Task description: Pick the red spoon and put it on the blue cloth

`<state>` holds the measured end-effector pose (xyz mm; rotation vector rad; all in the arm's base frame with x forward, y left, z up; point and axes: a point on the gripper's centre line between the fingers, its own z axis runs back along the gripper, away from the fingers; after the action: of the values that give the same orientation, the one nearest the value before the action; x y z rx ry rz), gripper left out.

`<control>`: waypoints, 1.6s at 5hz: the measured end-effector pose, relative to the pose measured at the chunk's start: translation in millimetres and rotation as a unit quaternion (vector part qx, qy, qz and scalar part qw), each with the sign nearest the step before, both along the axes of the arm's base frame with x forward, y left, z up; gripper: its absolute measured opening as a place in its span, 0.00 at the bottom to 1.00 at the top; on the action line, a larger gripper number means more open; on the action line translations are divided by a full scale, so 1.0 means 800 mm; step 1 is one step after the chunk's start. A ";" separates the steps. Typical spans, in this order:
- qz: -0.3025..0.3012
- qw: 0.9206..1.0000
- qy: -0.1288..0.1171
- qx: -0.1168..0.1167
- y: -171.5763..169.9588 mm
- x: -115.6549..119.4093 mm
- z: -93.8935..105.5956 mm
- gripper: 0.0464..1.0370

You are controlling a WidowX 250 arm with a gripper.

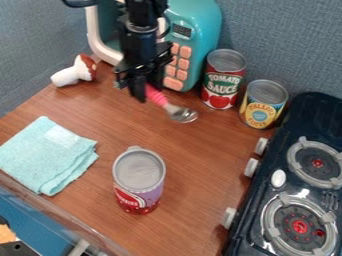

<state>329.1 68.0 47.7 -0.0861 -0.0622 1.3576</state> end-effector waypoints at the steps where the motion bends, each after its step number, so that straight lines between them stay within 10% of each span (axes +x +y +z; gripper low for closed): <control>1: 0.021 1.000 0.021 0.011 0.035 -0.036 -0.011 0.36; 4: 0.069 0.995 0.060 0.040 0.103 -0.125 -0.045 0.36; 8: 0.078 0.992 0.087 0.039 0.123 -0.149 -0.092 0.43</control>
<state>210.2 166.6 -25.6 0.1043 0.0256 1.5121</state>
